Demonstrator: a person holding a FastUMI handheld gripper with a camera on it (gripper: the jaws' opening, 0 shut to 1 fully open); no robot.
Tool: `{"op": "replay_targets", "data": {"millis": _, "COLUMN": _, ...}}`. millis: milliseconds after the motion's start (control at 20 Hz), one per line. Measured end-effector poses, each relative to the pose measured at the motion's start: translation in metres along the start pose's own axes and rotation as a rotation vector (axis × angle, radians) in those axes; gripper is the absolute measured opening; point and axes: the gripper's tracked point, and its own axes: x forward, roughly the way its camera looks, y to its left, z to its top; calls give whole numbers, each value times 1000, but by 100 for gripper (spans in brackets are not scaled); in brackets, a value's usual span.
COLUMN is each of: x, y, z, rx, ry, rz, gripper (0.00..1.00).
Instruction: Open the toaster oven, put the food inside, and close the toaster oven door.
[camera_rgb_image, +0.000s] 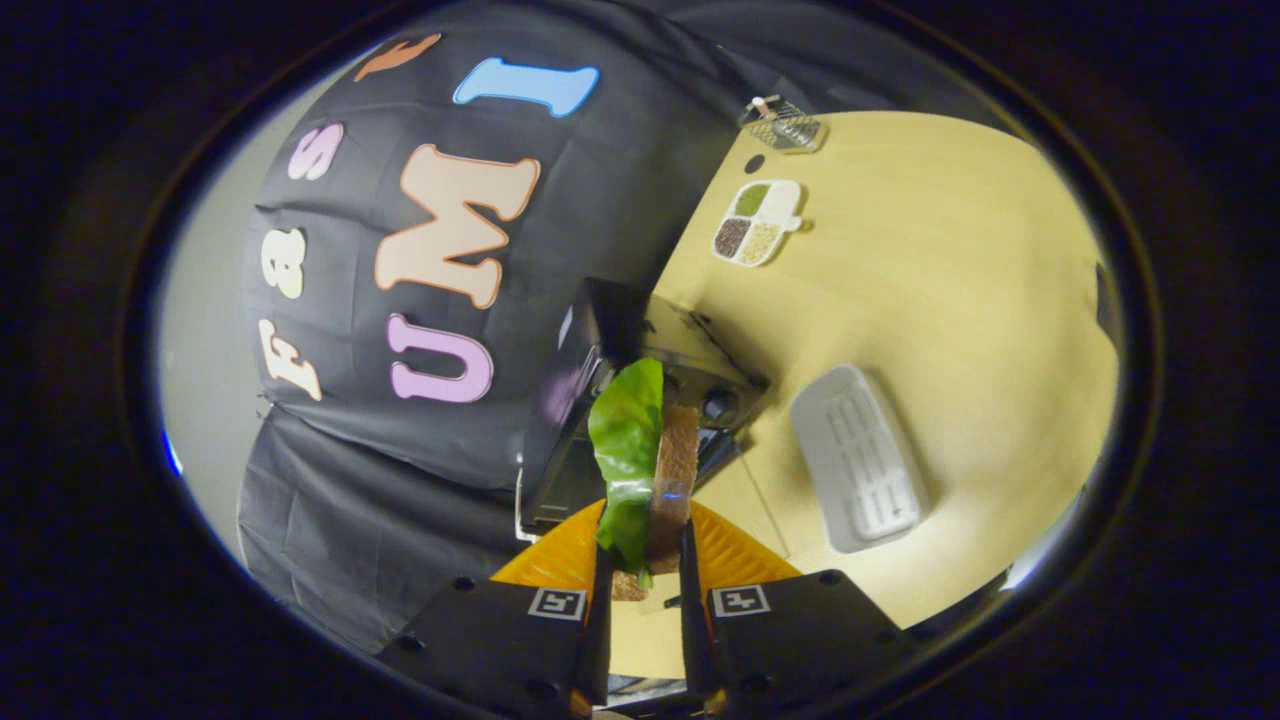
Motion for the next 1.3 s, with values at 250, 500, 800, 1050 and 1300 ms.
{"op": "replay_targets", "data": {"millis": 250, "x": 58, "y": 23, "z": -57, "rx": 88, "ry": 21, "rz": 91, "gripper": 31}}
{"op": "replay_targets", "data": {"millis": 500, "x": 118, "y": 36, "z": -89, "rx": 164, "ry": 8, "rz": 132, "gripper": 31}}
{"op": "replay_targets", "data": {"millis": 800, "x": 167, "y": 45, "z": -81, "rx": 157, "ry": -48, "rz": 103, "gripper": 31}}
{"op": "replay_targets", "data": {"millis": 1050, "x": 197, "y": 44, "z": -58, "rx": 34, "ry": -150, "rz": 11, "gripper": 31}}
{"op": "replay_targets", "data": {"millis": 1300, "x": 221, "y": 29, "z": -50, "rx": -60, "ry": -193, "rz": -79, "gripper": 31}}
